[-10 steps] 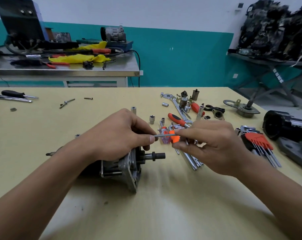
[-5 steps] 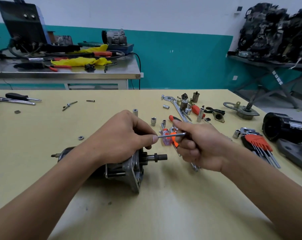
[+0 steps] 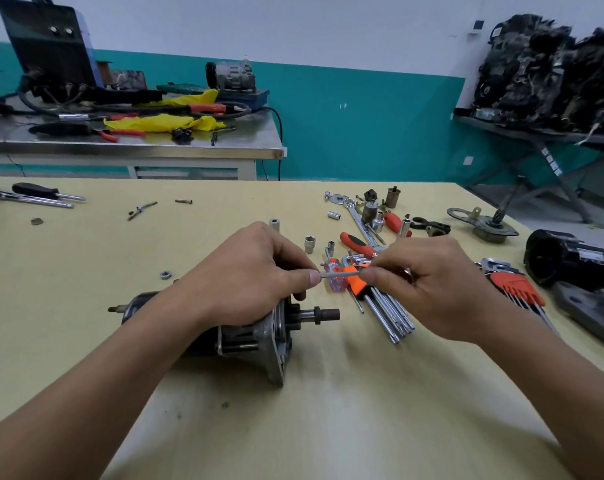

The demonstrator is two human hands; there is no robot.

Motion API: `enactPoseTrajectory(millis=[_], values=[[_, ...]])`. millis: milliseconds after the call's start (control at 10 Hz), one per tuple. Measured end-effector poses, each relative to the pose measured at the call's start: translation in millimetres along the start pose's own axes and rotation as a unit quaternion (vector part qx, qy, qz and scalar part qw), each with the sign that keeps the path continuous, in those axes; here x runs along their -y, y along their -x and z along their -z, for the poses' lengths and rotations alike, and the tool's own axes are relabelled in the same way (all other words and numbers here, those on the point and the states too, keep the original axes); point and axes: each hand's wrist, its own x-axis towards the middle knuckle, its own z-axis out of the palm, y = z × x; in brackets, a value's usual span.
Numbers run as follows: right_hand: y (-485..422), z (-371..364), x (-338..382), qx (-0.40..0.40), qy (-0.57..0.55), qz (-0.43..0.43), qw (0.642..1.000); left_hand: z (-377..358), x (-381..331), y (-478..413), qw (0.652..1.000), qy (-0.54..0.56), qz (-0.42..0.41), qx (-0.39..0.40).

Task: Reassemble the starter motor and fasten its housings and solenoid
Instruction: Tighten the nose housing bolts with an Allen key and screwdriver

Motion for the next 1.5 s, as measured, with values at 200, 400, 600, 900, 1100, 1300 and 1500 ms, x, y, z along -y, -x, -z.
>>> enactPoseTrajectory(millis=[200, 400, 600, 900, 1100, 1300, 1500], values=[[0.5, -11.7, 21.3, 0.073, -0.433, -0.365, 0.821, 0.2, -4.9, 0.0, 1.0, -0.005, 0.015, 0.003], [1.1, -8.8, 19.2, 0.084, -0.406, -0.333, 0.847, 1.6, -5.8, 1.1, 1.0, -0.019, 0.022, 0.013], [3.8, 11.1, -13.4, 0.006, 0.037, 0.167, 0.985, 2.2, -1.6, -0.7, 0.999, -0.027, 0.018, 0.015], [-13.9, 2.5, -21.1, -0.066, 0.147, 0.323, 0.932, 1.2, -4.4, -0.2, 1.0, -0.02, 0.016, 0.016], [-21.1, -9.2, 8.7, 0.075, -0.37, -0.298, 0.877, 1.4, -5.4, -0.1, 0.999, -0.016, 0.022, 0.021], [-12.7, -7.7, 6.4, 0.148, -0.316, -0.38, 0.857, 2.1, -4.9, 0.7, 0.999, -0.027, 0.018, 0.024], [1.1, 7.3, -8.6, 0.068, 0.123, 0.09, 0.986, 1.6, -4.1, -0.5, 0.999, -0.026, 0.019, 0.027]])
